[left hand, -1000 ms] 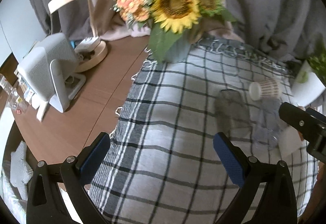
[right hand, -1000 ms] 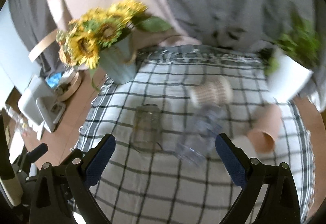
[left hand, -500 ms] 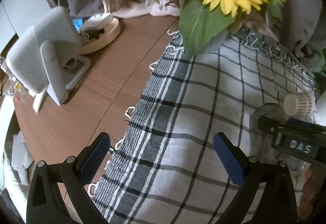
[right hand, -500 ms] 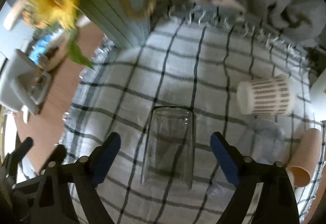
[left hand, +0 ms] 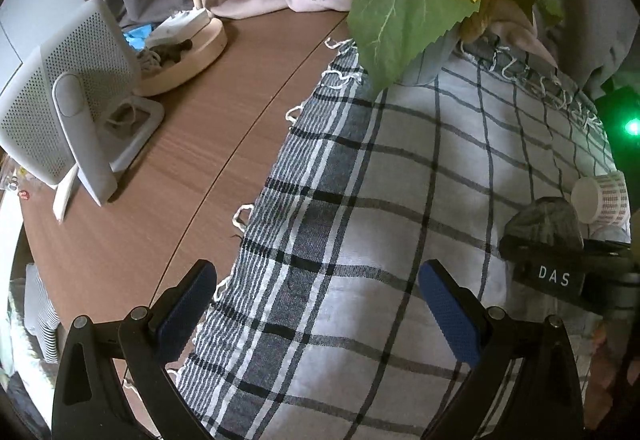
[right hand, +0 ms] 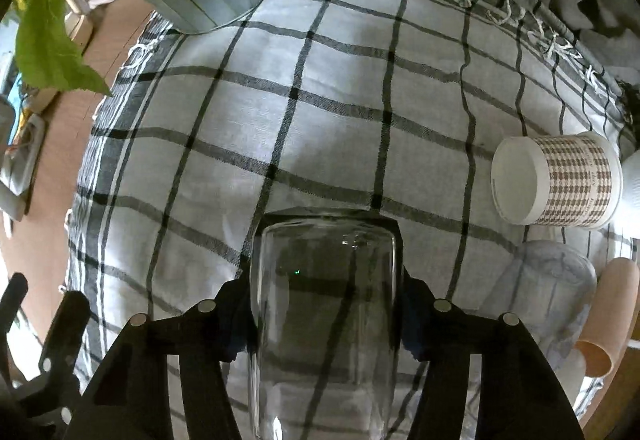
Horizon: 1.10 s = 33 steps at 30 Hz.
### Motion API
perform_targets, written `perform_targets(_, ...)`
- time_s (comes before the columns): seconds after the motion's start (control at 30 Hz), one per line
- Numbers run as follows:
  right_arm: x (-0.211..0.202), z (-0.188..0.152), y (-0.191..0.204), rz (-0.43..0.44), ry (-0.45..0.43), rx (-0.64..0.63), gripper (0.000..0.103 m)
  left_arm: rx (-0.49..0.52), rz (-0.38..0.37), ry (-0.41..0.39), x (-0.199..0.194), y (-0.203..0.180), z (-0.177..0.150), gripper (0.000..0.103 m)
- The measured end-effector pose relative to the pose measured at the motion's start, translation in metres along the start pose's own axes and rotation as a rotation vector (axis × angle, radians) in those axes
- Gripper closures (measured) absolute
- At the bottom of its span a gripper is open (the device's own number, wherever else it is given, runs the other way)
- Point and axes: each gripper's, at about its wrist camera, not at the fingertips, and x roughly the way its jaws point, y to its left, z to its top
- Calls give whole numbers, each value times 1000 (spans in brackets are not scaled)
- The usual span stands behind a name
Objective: Flip cup upside down
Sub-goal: 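Move the right gripper to the clear glass tumbler and close on it, then lift the glass tumbler with the right gripper and rotate it upside down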
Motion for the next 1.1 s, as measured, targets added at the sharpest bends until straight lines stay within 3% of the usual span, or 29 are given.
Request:
perform_targets(0.17,-9,-2,4,-3,-2,-18,45,16,-1,-18,-6,2,-3,0)
perform_targets(0.37,-49,-13,9,15,-67,-43,45,26,-22,-39,-22,7,-12,0)
perform_targets(0.6,-107,-69,-8,62,-208,37,45,92,-71,-50,-42,-8,-33,0)
perform_targets(0.7,-113,-96,-25,89,-227,99,45,137,-119,-35,-48,-20,-44,0)
perform_targets(0.83,-93,-118,-48,108,-214,208,45,188,-144,-20,-50,-37,-57,0)
perform_targets(1.1,-42,-143,-72,106,-127,331,45,279,-91,11,-37,-63,-78,0)
